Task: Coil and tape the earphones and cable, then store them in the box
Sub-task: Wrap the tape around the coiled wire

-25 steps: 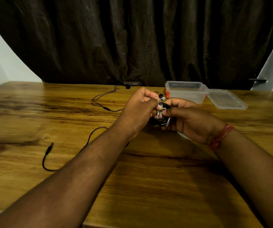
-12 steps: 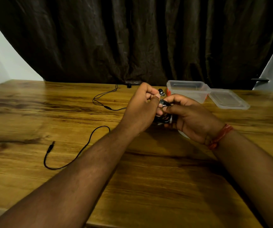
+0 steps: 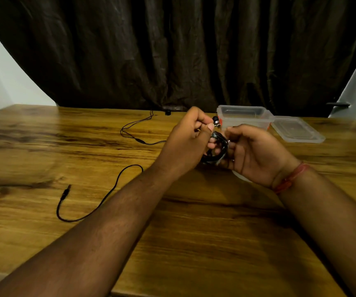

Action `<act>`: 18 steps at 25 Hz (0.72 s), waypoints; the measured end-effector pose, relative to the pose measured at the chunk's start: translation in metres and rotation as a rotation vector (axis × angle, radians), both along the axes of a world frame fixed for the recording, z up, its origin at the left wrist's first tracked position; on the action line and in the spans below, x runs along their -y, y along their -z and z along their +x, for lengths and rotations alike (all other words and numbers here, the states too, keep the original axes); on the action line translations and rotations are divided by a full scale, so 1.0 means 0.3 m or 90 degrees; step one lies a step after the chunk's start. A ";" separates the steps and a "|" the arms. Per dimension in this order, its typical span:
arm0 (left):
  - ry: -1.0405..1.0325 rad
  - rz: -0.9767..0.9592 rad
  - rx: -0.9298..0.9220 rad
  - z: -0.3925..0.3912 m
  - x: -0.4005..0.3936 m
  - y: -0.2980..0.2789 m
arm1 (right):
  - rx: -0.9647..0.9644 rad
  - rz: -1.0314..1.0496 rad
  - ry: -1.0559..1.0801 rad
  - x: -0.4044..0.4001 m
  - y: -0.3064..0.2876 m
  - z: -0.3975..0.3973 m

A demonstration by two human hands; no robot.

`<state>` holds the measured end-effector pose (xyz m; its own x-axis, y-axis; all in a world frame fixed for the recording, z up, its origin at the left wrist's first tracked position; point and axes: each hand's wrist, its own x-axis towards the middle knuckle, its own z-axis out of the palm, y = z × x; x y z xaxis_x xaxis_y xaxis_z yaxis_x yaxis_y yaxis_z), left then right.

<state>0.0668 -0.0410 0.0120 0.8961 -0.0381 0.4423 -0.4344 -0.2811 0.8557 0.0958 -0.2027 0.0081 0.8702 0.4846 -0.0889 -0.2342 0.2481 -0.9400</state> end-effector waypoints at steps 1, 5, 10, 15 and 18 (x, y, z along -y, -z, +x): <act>0.017 0.015 0.009 -0.007 0.003 0.000 | -0.025 0.005 -0.003 0.004 0.005 0.007; 0.082 0.071 0.035 -0.026 0.012 0.005 | -0.018 -0.012 -0.036 0.011 0.019 0.008; 0.126 0.157 0.054 -0.038 0.006 0.009 | 0.053 -0.069 -0.041 0.033 0.018 0.020; 0.119 0.226 0.073 -0.038 0.005 0.019 | 0.192 -0.169 0.013 0.039 0.003 0.016; 0.114 0.220 0.082 -0.035 0.002 0.018 | 0.223 -0.169 -0.016 0.037 0.005 0.014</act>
